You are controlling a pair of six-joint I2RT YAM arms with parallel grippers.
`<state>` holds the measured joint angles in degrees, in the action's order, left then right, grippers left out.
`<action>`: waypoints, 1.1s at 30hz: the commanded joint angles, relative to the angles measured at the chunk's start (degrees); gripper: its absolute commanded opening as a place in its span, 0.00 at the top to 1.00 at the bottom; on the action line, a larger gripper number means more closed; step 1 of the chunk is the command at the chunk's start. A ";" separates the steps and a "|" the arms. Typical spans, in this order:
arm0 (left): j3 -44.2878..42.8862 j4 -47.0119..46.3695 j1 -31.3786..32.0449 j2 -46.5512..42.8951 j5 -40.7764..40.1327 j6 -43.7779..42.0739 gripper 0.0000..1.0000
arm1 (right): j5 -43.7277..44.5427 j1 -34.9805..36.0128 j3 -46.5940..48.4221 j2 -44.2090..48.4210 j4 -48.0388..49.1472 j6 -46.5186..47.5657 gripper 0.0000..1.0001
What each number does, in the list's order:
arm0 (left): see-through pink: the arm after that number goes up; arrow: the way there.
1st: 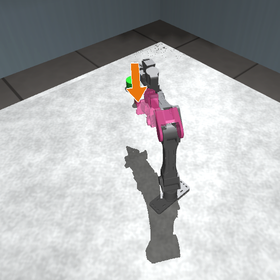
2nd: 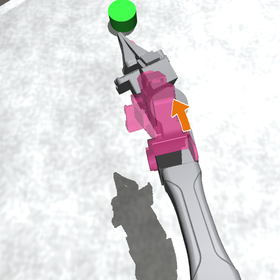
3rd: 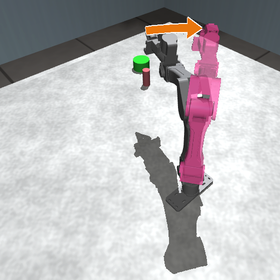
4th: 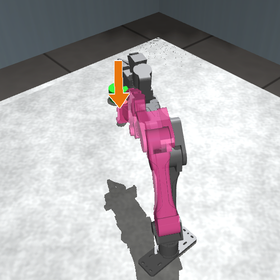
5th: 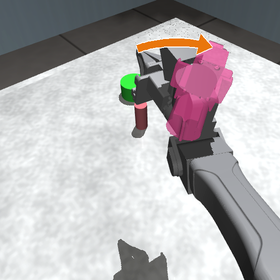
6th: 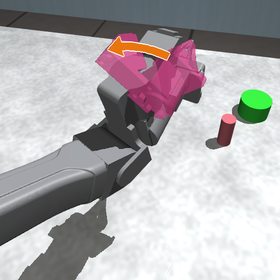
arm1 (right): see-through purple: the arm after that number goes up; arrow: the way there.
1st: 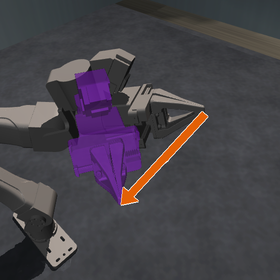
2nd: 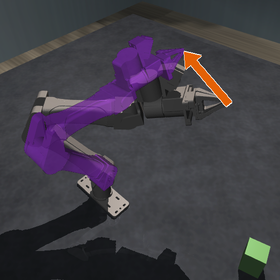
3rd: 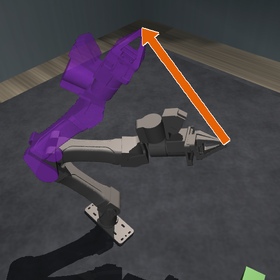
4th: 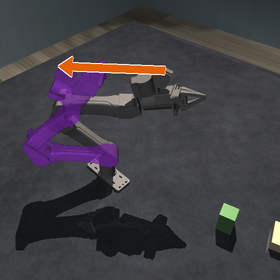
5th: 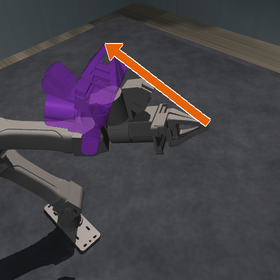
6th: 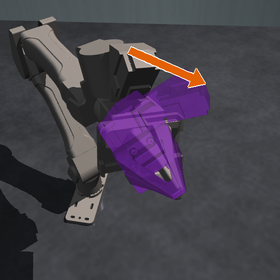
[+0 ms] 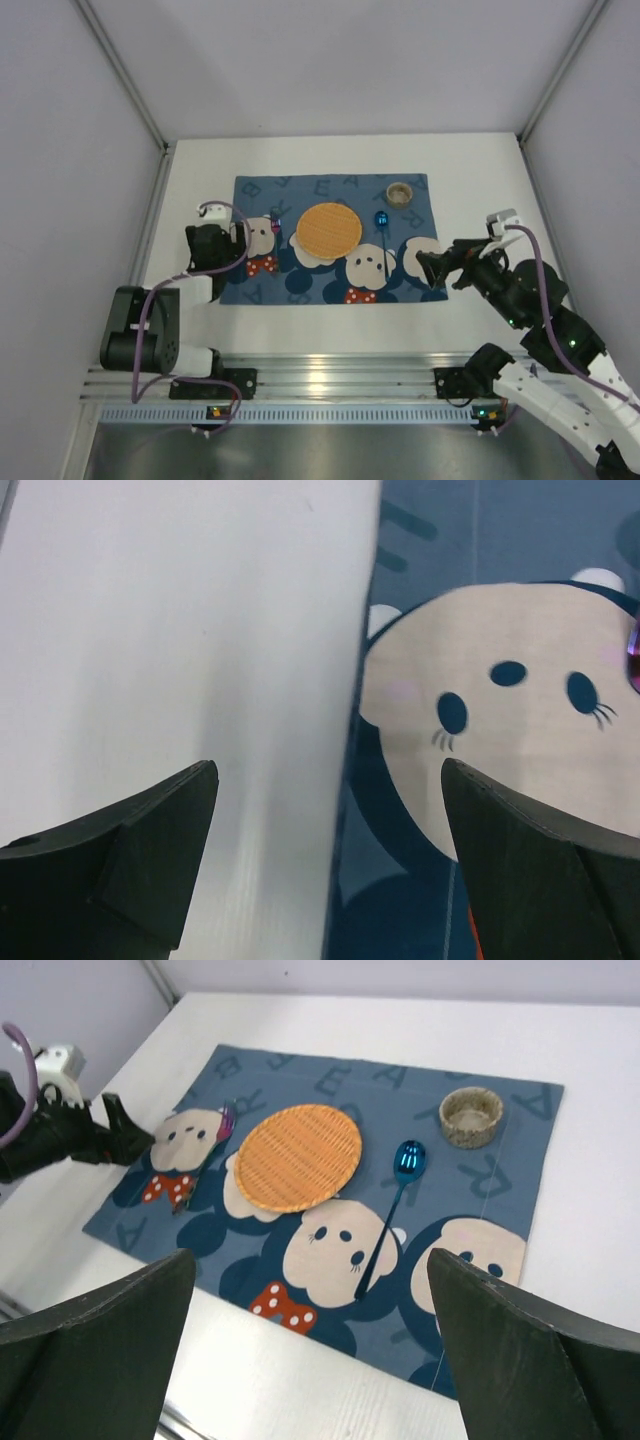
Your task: Set the dinner table for one person
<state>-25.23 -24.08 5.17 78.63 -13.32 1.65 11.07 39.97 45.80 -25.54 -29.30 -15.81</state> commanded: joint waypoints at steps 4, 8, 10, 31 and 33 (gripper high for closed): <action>3.07 -27.27 -3.59 5.39 7.95 1.33 0.01 | 4.66 0.02 2.01 0.41 1.44 -0.35 0.00; 8.10 -41.05 -3.76 11.62 9.90 0.29 0.04 | 3.08 -0.06 2.45 -2.84 1.09 -3.25 0.00; 6.69 -38.16 -3.94 11.90 9.54 0.90 0.01 | 2.11 -0.06 2.27 -5.04 1.17 -5.01 0.00; 7.04 -38.77 -3.85 11.55 9.37 0.63 0.01 | -2.20 4.76 23.19 -42.04 11.19 -2.91 0.00; 7.04 -38.77 -3.85 11.63 9.37 0.63 0.01 | 1.82 9.59 23.45 -45.11 12.16 0.86 0.00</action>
<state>-18.55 -57.84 1.61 90.96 -5.10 1.80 11.11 44.34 66.94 -67.70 -20.58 -17.93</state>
